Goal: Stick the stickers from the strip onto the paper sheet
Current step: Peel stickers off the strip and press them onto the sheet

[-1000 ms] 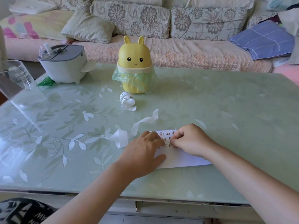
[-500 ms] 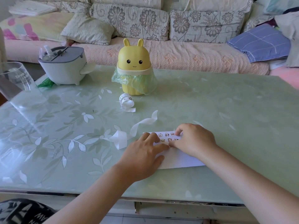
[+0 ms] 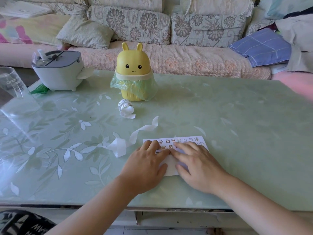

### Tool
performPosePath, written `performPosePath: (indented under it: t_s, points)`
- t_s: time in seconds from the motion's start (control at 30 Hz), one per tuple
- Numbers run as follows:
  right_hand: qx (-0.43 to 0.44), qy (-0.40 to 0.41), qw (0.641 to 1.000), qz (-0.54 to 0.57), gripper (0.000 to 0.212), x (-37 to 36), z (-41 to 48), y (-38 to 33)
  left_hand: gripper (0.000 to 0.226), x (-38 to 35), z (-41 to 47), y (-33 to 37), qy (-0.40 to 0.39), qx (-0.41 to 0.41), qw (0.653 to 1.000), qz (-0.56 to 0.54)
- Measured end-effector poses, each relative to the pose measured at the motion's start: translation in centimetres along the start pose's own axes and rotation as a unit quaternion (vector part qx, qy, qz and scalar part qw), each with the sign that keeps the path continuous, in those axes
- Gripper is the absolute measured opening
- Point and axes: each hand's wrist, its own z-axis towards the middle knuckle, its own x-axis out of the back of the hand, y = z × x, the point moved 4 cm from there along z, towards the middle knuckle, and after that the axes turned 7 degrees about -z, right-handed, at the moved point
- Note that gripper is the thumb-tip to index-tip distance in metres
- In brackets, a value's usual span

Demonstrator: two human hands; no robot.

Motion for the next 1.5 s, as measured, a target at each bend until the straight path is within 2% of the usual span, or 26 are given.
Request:
performPosePath:
  t_s: [0.17, 0.37, 0.5, 0.6, 0.7, 0.77, 0.87, 1.07, 1.13, 1.2, 1.3, 1.37, 1.5]
  points:
    - [0.014, 0.006, 1.000, -0.004, 0.060, -0.6, -0.5, 0.2, 0.043, -0.1, -0.3, 0.3, -0.005, 0.005, 1.000, 0.000]
    - [-0.011, 0.064, 0.994, 0.087, 0.045, -0.2, -0.2, 1.1, 0.040, -0.4, -0.2, -0.4, -0.024, -0.022, 0.999, -0.032]
    - [-0.010, 0.068, 0.996, 0.058, 0.046, -0.2, -0.2, 0.8, 0.034, -0.2, -0.4, -0.5, -0.017, -0.032, 0.997, -0.061]
    - [0.022, 0.033, 0.999, 0.034, 0.065, -0.5, -0.1, -0.2, 0.041, -0.3, -0.6, -0.6, -0.017, -0.007, 0.997, -0.072]
    - [0.065, -0.055, 0.996, 0.020, 0.091, -1.3, -0.3, -1.1, 0.066, -0.9, -0.8, -0.9, -0.051, 0.020, 0.997, -0.057]
    - [0.060, -0.079, 0.995, 0.010, 0.095, -1.5, -0.4, -1.0, 0.077, -1.5, -1.0, -1.2, -0.093, 0.030, 0.995, -0.038]
    - [0.040, -0.080, 0.996, 0.000, 0.099, -1.5, -0.7, -0.7, 0.079, -1.6, -1.1, -1.2, -0.129, 0.044, 0.991, -0.011]
    - [-0.040, -0.065, 0.997, -0.004, 0.116, -1.1, -1.1, -0.4, 0.080, -1.6, -1.2, -1.1, -0.135, 0.050, 0.990, 0.006]
    - [-0.040, -0.068, 0.997, -0.003, 0.118, -1.2, -1.0, -0.3, 0.083, -1.7, -1.1, -1.2, -0.135, 0.047, 0.990, 0.001]
    - [-0.013, -0.064, 0.998, 0.003, 0.111, -1.2, -0.6, -0.5, 0.084, -1.7, -1.0, -1.2, -0.136, 0.046, 0.990, 0.002]
    - [0.030, -0.077, 0.996, 0.027, 0.102, -0.8, 0.2, -1.4, 0.086, -1.4, -0.9, -1.1, -0.110, 0.040, 0.993, -0.016]
    - [0.034, -0.083, 0.995, 0.033, 0.096, -0.6, 0.7, -1.8, 0.080, -0.7, -0.7, -1.1, -0.061, 0.035, 0.996, -0.049]
    - [0.018, -0.011, 0.998, 0.060, 0.077, 0.7, 2.0, -2.1, 0.038, 2.3, -0.3, -1.5, 0.088, 0.014, 0.992, -0.085]
